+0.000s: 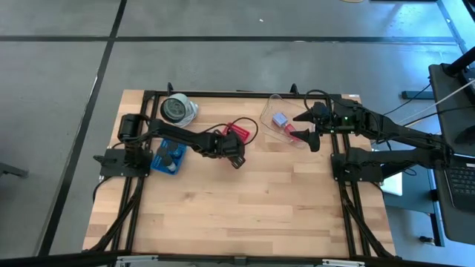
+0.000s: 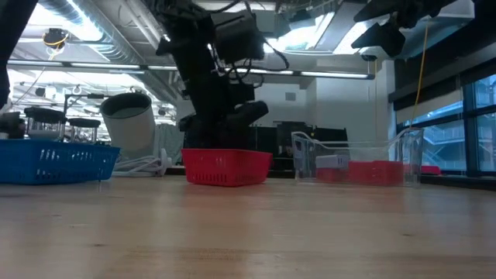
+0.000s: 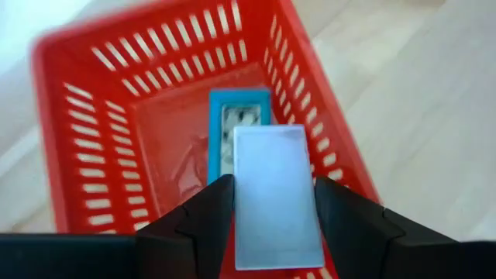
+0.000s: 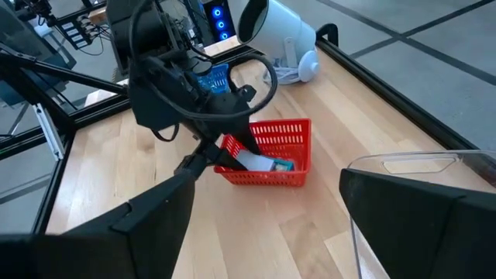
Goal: Pick & Place Office items
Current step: Put the white digital clock into the red bin, then return to Home Position
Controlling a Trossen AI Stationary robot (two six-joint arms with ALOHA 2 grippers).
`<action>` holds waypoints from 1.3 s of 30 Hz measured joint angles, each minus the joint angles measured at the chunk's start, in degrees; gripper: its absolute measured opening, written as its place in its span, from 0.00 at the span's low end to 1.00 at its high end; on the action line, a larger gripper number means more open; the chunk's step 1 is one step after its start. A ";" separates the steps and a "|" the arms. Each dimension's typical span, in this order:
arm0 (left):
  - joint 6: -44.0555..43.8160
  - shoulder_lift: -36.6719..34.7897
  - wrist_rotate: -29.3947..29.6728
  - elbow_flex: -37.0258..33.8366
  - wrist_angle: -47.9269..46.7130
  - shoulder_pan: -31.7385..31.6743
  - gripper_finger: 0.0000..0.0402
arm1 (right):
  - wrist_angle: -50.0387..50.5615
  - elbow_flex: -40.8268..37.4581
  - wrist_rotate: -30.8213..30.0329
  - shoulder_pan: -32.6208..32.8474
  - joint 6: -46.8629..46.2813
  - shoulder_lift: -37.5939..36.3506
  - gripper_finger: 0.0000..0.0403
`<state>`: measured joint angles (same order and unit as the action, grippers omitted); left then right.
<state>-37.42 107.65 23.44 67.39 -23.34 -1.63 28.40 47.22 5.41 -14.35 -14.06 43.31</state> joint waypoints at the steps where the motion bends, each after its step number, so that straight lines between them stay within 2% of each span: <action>1: 0.71 -0.04 -0.04 0.62 0.09 0.00 0.45 | 0.00 0.00 0.00 0.00 0.00 0.00 0.80; 14: 3.10 -2.30 3.80 7.73 -14.35 0.67 0.44 | 0.17 0.00 0.03 0.00 0.02 0.02 0.80; 19: 3.16 -7.59 6.75 7.78 -17.51 3.62 0.42 | 0.21 0.00 0.15 0.00 0.85 0.02 0.80; 26: 1.67 -21.04 18.00 7.77 -23.10 10.24 0.42 | -0.03 0.00 -0.17 -0.04 5.88 -0.71 0.80; 29: -1.41 -27.21 23.61 7.77 -27.20 13.67 0.42 | -0.04 0.00 -3.35 0.00 6.90 -1.74 0.80; 33: -8.90 -34.11 31.00 7.77 -35.31 18.93 0.41 | 0.02 0.00 -6.99 0.00 7.45 -3.29 0.80; 39: -23.02 -41.81 40.33 7.77 -50.27 27.89 0.40 | -0.11 -0.13 -5.56 0.00 9.57 -5.87 0.80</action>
<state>-60.44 65.84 63.77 75.16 -73.61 26.26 28.30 47.09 -0.14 -14.35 -4.49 37.44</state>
